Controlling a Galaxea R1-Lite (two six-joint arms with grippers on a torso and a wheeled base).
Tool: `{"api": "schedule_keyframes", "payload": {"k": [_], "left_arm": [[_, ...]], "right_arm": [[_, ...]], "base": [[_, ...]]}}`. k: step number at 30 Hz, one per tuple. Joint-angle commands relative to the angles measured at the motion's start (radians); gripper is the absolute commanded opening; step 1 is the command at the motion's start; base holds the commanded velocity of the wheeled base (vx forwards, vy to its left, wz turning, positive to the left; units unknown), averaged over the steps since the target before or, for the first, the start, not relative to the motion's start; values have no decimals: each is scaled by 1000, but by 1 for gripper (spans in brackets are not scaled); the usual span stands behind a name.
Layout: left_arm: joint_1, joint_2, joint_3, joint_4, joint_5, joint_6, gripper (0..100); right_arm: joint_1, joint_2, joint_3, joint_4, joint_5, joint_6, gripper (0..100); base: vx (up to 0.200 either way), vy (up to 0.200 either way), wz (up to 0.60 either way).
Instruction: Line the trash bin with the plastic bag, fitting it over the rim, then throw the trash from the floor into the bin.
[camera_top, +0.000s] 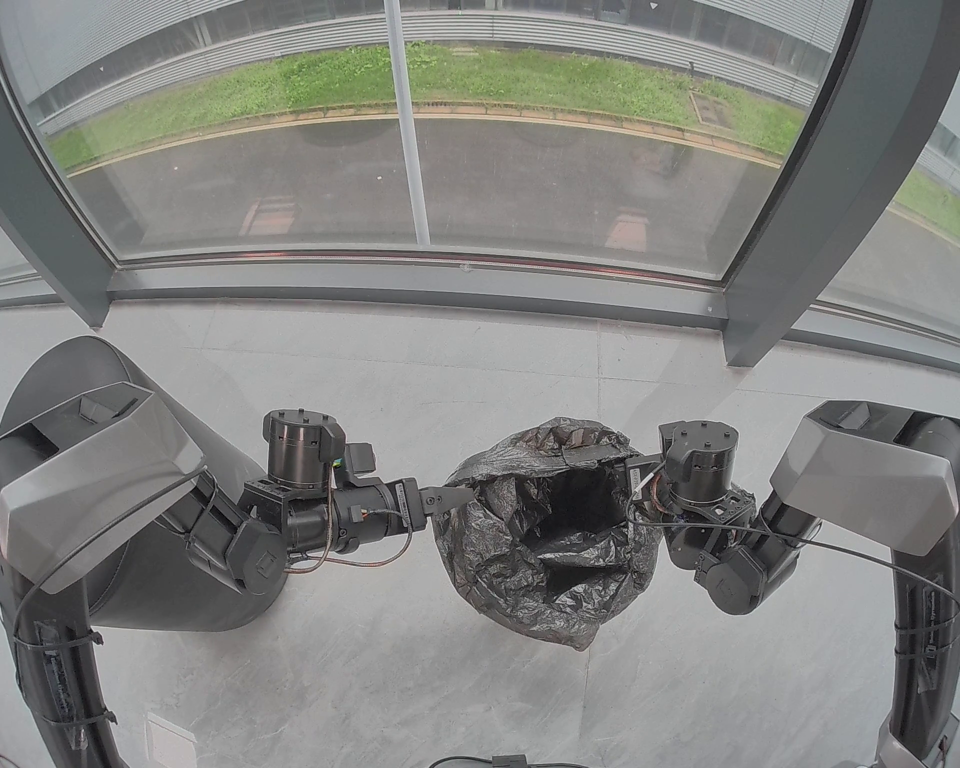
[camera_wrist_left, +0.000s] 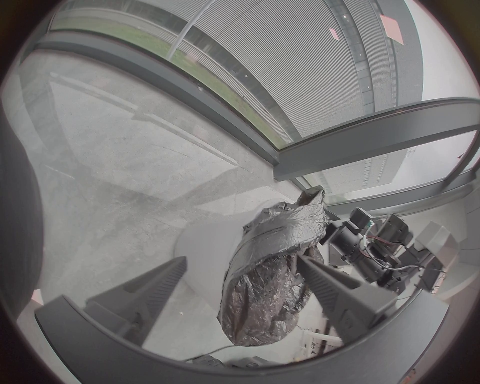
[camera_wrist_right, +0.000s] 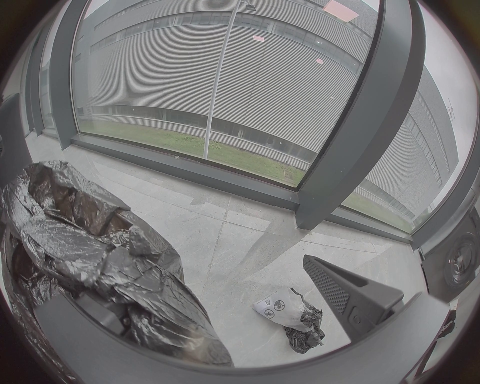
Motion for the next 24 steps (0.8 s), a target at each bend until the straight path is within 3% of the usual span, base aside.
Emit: {"api": "schedule_keyframes", "payload": {"k": [1,4,6,15,24], "left_arm": [[-46,-68,22,-8,148,33,100],[-83,-120,38,-40,394,125,100],[-92,-165,54,-88,470,153,100],[-115,-347,133,-127,480,168,100],[-140,-321,199,-137,465,228,100]], "right_arm": [[0,-3,-1,0,0,7,100],[0,-3,-1,0,0,7,100],[0,-3,-1,0,0,7,100],[0,-5,-1,0,0,9,100],[0,-5,-1,0,0,32,100]], "base": [[0,0,0],[0,0,0],[0,0,0],[0,0,0],[0,0,0]]}}
